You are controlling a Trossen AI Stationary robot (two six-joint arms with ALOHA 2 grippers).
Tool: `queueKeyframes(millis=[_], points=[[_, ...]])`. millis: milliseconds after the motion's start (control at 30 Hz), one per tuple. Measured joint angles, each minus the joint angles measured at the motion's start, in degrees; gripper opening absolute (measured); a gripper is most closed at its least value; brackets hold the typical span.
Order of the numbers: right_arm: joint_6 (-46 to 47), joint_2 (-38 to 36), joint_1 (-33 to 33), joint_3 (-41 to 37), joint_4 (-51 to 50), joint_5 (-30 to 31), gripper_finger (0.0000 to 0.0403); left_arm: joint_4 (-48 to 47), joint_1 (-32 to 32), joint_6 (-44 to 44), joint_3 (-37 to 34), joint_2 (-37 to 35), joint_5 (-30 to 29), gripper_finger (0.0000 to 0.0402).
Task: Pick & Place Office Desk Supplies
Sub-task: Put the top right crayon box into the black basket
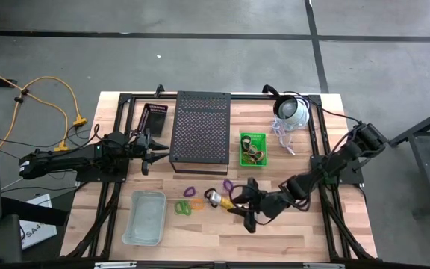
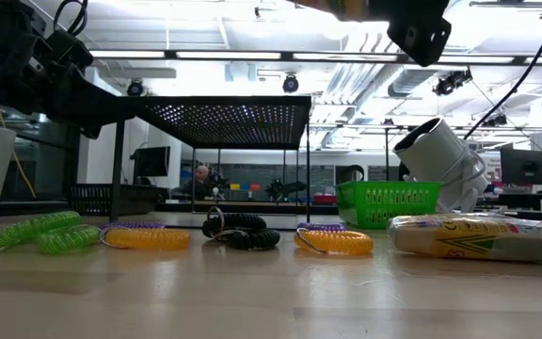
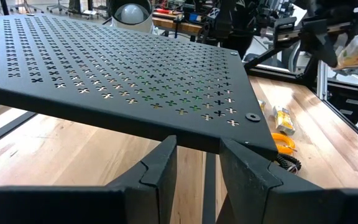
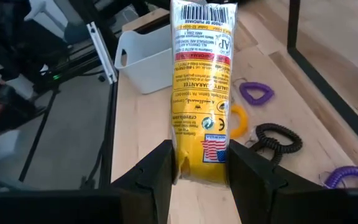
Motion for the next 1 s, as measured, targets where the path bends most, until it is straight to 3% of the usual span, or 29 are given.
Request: queueKeyframes(millis=[300, 467, 600, 867, 1000], points=[[0.0, 0.0, 0.2, 0.0, 0.8, -4.4, 0.0128, 0.8, 0.0, -0.1, 0.0, 0.0, 0.0, 0.0118], [0.2, 0.0, 0.2, 0.0, 3.9, -10.2, 0.0128, 1.8, 0.0, -8.2, 0.0, 0.0, 2.0, 0.0118], [0.2, 0.0, 0.2, 0.0, 7.9, -13.0, 0.0128, 1.7, 0.0, -9.1, 0.0, 0.0, 2.3, 0.0118], [0.2, 0.0, -0.2, 0.0, 9.2, -12.5, 0.0128, 1.6, 0.0, -9.1, 0.0, 0.0, 2.9, 0.0118], [0.4, 0.0, -1.4, 0.0, 7.8, -12.5, 0.0128, 3.5, 0.0, -8.8, 0.3, 0.0, 7.7, 0.0118]])
